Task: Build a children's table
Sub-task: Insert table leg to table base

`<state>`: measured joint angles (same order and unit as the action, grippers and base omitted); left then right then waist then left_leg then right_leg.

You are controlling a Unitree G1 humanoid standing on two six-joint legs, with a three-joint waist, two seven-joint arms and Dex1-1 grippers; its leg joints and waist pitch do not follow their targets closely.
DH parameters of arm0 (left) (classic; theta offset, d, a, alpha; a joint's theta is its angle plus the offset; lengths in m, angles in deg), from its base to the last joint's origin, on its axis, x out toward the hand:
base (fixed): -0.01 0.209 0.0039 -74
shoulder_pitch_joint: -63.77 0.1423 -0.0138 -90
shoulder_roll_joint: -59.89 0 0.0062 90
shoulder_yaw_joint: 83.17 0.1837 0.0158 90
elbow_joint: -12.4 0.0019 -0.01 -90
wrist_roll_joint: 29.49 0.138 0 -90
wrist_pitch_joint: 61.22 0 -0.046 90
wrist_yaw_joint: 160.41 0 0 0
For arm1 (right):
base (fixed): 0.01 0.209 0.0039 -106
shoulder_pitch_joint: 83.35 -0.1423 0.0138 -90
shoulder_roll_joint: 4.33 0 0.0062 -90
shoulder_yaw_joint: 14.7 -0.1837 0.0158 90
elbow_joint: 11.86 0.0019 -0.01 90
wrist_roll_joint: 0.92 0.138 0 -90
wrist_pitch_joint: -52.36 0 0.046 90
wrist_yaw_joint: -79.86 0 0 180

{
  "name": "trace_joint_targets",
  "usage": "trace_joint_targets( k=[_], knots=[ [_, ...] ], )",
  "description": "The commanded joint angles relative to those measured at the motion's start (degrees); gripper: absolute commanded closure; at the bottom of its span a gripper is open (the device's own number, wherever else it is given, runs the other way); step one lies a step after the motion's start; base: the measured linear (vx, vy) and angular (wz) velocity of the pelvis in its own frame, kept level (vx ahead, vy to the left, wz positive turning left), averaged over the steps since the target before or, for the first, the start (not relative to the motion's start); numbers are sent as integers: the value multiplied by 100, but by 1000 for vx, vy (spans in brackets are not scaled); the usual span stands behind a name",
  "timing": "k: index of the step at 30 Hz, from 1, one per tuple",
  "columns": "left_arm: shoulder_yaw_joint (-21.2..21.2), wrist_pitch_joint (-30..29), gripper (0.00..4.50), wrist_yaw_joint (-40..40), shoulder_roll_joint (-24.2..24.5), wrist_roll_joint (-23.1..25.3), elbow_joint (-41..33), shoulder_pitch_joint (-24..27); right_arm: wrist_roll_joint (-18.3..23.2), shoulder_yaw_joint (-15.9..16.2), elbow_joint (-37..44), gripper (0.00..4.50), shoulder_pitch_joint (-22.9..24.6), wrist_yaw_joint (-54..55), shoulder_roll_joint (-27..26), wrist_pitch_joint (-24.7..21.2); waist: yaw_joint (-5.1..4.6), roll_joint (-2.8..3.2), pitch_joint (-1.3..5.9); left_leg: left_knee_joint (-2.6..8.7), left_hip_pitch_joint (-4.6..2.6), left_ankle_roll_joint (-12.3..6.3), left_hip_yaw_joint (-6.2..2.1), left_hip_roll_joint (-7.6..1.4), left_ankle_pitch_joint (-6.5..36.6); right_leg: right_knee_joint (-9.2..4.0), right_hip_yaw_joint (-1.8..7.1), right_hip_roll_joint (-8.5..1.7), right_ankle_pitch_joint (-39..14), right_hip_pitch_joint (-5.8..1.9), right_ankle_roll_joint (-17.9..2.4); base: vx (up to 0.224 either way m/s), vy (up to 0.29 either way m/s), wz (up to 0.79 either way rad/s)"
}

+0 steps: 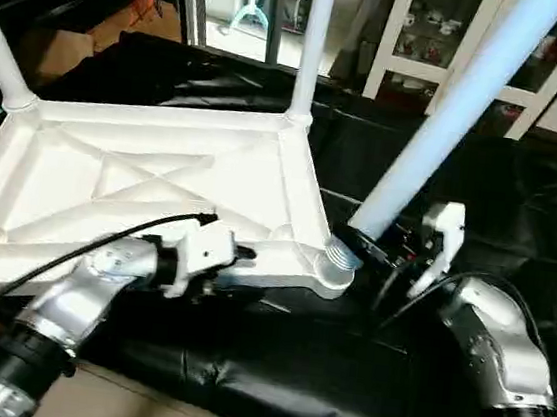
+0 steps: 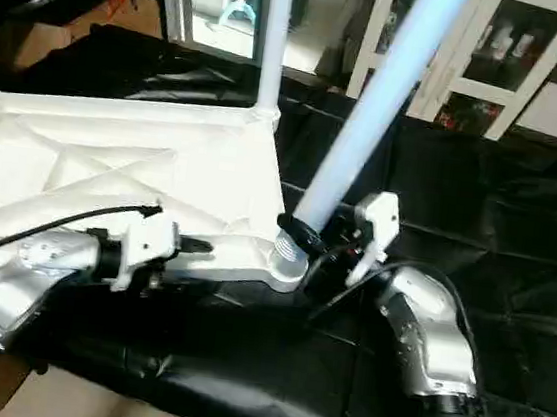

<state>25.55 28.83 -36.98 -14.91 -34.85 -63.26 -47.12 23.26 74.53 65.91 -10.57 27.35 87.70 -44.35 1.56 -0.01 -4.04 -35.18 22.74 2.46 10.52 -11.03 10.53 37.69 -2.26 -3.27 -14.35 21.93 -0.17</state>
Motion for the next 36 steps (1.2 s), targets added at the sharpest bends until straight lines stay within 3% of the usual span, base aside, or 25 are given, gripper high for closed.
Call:
trace_joint_targets(
  k=[1,4,11,20,21,26,36],
  knots=[
    [-22,-119,169,-178,130,-66,166,163,70,-117,189,258,11,-67,77,28,-5,43,342,411,-167,-287,-89,-242,703,-440,263,-416,561,-230,-1559,0,0,0],
    [-57,-49,169,-221,207,-8,229,187,75,-128,191,258,2,-87,102,35,-1,39,340,411,-174,-311,-83,-243,678,-439,265,-407,569,-215,-1572,0,0,0],
    [-75,-45,239,-329,252,66,386,129,65,-52,213,258,-38,-177,119,46,0,25,324,426,-167,-272,-79,-241,777,-466,273,-425,306,-213,-1530,0,0,0],
    [26,-30,288,-530,437,208,571,111,2,18,107,258,-152,-309,138,135,-28,16,323,447,-176,-242,-76,-242,816,-489,278,-418,127,-203,-1475,0,0,0],
    [35,-27,314,-553,459,233,595,106,2,22,100,258,-162,-330,142,130,-26,15,317,446,-173,-246,-74,-237,836,-498,284,-421,89,-207,-1472,0,0,0],
    [85,-66,353,-661,563,326,667,83,7,62,30,258,-220,-491,184,109,-22,-8,296,463,-174,-221,-67,-234,903,-537,294,-426,-224,-201,-1409,0,0,0],
    [46,-46,429,-770,609,308,670,124,69,85,-213,258,-329,-747,167,113,-101,-33,283,475,-172,-226,-66,-236,976,-561,293,-426,-498,-175,-1413,0,0,0]
  ],
)
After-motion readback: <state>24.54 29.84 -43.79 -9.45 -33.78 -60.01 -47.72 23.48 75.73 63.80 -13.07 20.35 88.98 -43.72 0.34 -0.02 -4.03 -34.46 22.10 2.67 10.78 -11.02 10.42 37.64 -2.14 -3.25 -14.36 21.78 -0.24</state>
